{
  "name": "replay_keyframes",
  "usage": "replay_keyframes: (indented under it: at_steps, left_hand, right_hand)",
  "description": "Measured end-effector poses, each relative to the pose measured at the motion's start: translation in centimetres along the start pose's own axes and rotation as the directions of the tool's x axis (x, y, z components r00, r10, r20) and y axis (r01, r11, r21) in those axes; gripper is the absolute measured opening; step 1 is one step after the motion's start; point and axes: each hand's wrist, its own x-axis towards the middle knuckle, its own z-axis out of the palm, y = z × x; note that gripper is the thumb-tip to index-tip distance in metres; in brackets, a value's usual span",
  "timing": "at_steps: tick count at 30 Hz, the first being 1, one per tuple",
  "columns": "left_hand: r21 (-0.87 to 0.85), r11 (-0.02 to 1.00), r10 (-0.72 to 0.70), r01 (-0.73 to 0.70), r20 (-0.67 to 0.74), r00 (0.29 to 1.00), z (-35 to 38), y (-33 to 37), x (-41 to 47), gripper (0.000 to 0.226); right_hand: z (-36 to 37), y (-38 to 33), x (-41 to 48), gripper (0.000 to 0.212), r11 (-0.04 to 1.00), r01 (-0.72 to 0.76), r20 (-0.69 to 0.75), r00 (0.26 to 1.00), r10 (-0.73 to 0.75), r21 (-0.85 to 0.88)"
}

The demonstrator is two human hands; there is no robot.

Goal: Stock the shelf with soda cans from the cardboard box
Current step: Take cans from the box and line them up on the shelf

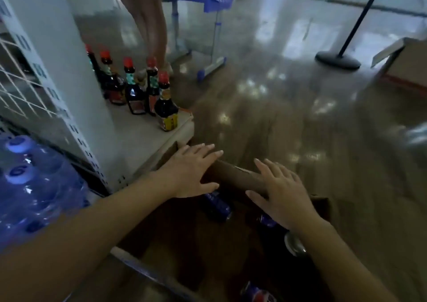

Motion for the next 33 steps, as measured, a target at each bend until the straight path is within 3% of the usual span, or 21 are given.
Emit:
replay_keyframes:
  at_steps: [6, 11, 15, 21, 27, 33]
  left_hand:
    - [-0.023, 0.999, -0.027, 0.031, 0.16, 0.987, 7.4, 0.7, 3.7, 0.082]
    - [-0.025, 1.0, 0.007, 0.0, 0.275, 0.961, 12.4, 1.1, 5.4, 0.086]
    - [-0.001, 0.996, 0.087, -0.092, 0.324, 0.942, 15.4, 1.3, 7.0, 0.089]
    - [0.063, 0.985, 0.125, -0.16, 0.373, 0.92, 16.7, 2.0, 9.9, 0.083]
    - [0.192, 0.962, 0.109, -0.196, 0.387, 0.915, 17.0, 2.1, 11.2, 0.072]
    - [0.23, 0.955, 0.087, -0.185, 0.379, 0.921, 17.6, 2.3, 10.9, 0.074]
  right_hand:
    - [6.3, 3.0, 1.1, 0.073, 0.996, -0.015, 0.09, 0.996, 0.007, 0.085]
    - [8.2, 4.7, -0.2, 0.053, 0.982, 0.029, -0.044, 0.999, -0.021, 0.187]
    - [10.4, 6.2, -1.5, 0.061, 0.986, -0.123, 0.174, 0.98, 0.102, 0.115]
    - [11.9, 7.8, -1.3, 0.061, 0.937, -0.343, 0.437, 0.833, 0.339, -0.072]
    - [13.4, 8.8, -1.1, 0.058, 0.931, -0.313, 0.517, 0.775, 0.364, -0.187]
    - [13.6, 9.0, -0.9, 0.065, 0.934, -0.33, 0.521, 0.779, 0.35, -0.134]
